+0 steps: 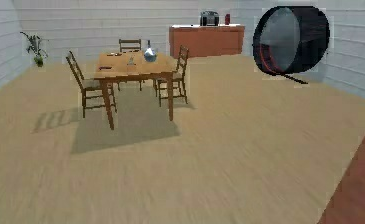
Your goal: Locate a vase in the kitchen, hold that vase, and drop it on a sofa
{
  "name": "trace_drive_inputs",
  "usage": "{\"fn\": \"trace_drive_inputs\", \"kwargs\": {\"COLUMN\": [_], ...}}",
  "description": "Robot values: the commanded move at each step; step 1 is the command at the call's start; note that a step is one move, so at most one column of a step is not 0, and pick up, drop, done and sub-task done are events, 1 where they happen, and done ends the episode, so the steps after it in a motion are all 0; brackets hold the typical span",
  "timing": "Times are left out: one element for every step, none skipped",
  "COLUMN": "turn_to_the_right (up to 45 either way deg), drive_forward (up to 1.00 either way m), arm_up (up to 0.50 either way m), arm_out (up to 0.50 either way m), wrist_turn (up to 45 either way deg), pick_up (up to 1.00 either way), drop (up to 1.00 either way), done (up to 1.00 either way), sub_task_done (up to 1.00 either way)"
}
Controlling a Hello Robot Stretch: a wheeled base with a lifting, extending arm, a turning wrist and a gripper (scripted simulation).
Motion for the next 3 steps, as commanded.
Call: {"fn": "trace_drive_inputs", "kwargs": {"turn_to_the_right": [-18.0,0.0,0.0], "drive_forward": [0.0,0.4,1.0], "arm_up": [0.0,0.0,0.0], "arm_out": [0.0,0.0,0.0], "wrist_turn": [0.0,0.0,0.0], "pick_up": [0.0,0.0,0.0], "drop": [0.0,0.0,0.0], "done": [0.0,0.0,0.0], "sub_task_done": [0.0,0.0,0.0]}}
